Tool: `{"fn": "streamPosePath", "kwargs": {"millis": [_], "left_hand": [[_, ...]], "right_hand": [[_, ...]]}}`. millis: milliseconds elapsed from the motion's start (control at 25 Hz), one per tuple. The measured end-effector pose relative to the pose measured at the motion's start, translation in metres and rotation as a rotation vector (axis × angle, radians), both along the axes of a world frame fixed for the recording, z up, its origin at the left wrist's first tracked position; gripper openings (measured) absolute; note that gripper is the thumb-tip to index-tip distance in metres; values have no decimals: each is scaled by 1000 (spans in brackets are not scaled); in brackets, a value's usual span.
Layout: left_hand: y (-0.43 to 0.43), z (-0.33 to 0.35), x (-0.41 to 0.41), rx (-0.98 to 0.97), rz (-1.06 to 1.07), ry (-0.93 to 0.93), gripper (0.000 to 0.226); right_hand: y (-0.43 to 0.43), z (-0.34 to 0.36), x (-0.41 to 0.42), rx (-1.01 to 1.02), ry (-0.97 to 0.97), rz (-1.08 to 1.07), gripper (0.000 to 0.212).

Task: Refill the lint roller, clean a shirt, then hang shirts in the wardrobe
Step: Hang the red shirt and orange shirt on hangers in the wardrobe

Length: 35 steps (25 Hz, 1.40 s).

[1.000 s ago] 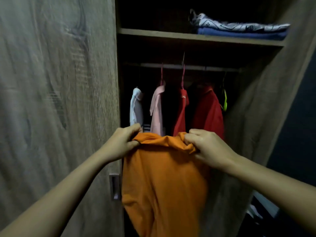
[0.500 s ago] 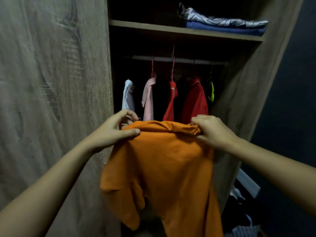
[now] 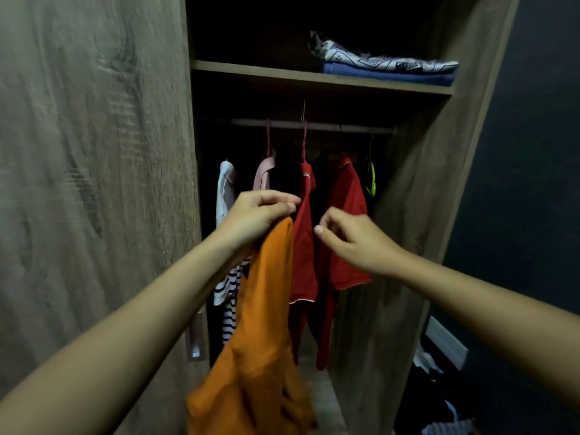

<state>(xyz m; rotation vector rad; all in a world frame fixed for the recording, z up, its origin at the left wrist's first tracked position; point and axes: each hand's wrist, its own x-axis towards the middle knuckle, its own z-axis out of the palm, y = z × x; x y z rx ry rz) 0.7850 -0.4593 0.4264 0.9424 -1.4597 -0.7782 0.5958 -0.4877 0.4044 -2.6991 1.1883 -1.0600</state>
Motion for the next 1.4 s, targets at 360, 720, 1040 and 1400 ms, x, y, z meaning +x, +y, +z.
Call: {"fn": "streamPosePath", "kwargs": {"millis": [360, 720, 1040, 1400], "left_hand": [[-1, 5, 17, -237, 135, -543, 16], [-11, -21, 41, -139, 99, -437, 53], [3, -72, 61, -26, -189, -611, 29], [0, -50, 112, 64, -53, -479, 16]], "right_hand": [[23, -14, 17, 240, 24, 70, 36], [27, 14, 33, 557, -319, 176, 41], [12, 35, 27, 252, -411, 7, 23], [12, 62, -39, 396, 183, -244, 20]]}}
